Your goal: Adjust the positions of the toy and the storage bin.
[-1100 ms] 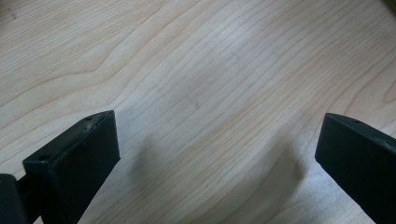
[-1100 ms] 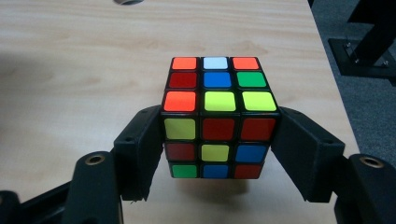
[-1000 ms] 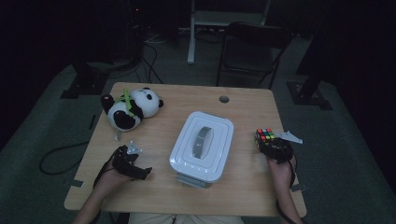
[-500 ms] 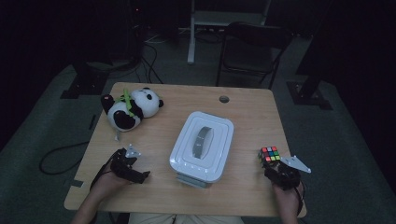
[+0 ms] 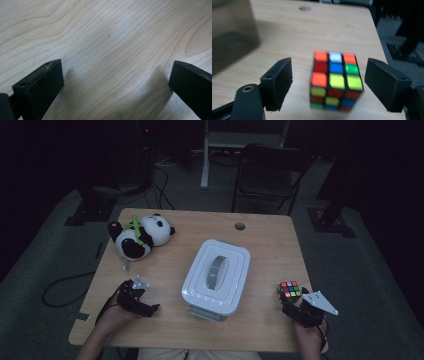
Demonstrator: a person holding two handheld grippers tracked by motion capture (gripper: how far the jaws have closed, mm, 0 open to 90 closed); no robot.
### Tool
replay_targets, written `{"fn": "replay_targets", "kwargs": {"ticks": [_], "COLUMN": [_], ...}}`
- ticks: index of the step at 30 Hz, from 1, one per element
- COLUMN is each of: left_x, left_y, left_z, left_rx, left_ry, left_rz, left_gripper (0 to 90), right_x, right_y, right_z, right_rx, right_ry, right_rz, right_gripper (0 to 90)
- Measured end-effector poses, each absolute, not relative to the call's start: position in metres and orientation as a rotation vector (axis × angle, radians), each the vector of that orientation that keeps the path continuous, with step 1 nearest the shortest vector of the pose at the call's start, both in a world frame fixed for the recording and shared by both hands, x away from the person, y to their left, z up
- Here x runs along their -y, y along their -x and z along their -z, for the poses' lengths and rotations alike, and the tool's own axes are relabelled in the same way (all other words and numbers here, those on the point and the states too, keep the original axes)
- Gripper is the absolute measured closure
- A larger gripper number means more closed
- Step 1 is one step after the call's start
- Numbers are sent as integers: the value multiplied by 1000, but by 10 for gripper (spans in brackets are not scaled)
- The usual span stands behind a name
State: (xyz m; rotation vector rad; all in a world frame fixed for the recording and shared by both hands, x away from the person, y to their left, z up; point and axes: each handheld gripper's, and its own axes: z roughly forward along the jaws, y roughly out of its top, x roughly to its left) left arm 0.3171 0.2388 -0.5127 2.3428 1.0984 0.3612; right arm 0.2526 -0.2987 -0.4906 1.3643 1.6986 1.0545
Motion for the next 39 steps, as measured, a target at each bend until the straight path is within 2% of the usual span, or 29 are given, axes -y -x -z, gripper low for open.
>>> {"fn": "replay_targets", "kwargs": {"ticks": [8,10,17,25,39], "left_x": [-242,-242,-244,-254,-289], "left_y": [-316,-316,-315,-318,-349], "left_z": [511,511,509,496,443], "left_rx": [-1094,-1087,-1083,-1115,-1162], "left_ry": [-2340,-2342,-2342,-2291,-2108], "left_rz": [-352,-348,-332,-363,-533], "left_gripper": [5,4,5,5,5], "right_x": [274,265,248,247,238], "right_y": [-263,-268,-280,-287,-289], "right_z": [486,491,516,522,527], "right_rx": [-1866,-1916,-2175,-2237,-2370], "right_ry": [-1177,-1129,-1016,-1030,-990], "right_rz": [-1217,-1162,-1145,-1119,-1020], "right_gripper": [109,136,136,136,144]}}
